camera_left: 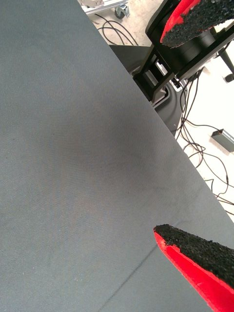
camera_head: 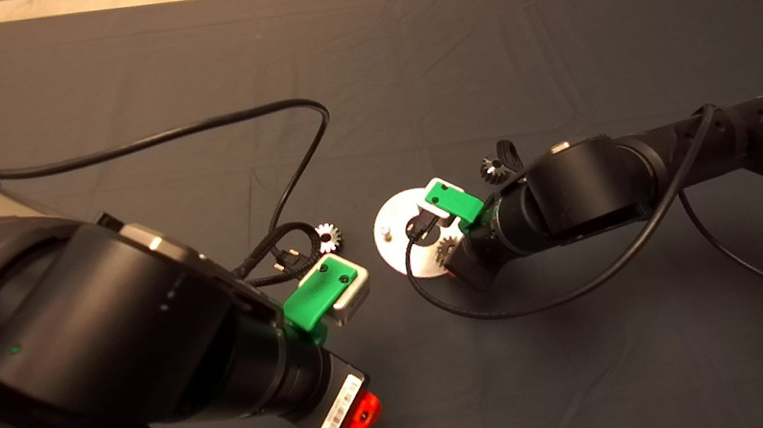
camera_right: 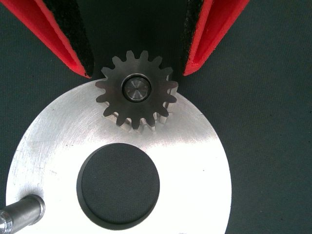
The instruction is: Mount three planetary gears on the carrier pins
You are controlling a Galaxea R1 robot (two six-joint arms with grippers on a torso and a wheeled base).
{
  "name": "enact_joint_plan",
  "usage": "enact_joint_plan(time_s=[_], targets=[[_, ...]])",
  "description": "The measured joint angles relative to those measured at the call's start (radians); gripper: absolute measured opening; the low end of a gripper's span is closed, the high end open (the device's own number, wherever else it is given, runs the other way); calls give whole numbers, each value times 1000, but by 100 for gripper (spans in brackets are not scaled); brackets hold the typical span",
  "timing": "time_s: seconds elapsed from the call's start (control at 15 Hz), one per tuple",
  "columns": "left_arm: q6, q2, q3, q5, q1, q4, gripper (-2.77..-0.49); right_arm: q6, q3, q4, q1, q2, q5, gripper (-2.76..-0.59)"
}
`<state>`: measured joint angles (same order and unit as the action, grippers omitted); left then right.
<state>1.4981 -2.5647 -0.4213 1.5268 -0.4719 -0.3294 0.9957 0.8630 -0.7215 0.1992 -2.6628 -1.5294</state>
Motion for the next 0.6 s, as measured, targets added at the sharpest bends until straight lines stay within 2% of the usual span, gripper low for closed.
enact_joint_plan(time_s=[0.13, 0.2, 0.4, 0.6], targets=[[0, 0, 0, 0, 0, 0, -61, 0, 0, 0, 4, -1, 0, -207], [0, 0, 0, 0, 0, 0, -61, 0, 1, 0, 16, -4, 0, -207], [0, 0, 0, 0, 0, 0, -61, 0, 5, 0, 79, -9, 0, -207], [0, 0, 0, 0, 0, 0, -61, -1, 13, 6, 109, -9, 0, -207]])
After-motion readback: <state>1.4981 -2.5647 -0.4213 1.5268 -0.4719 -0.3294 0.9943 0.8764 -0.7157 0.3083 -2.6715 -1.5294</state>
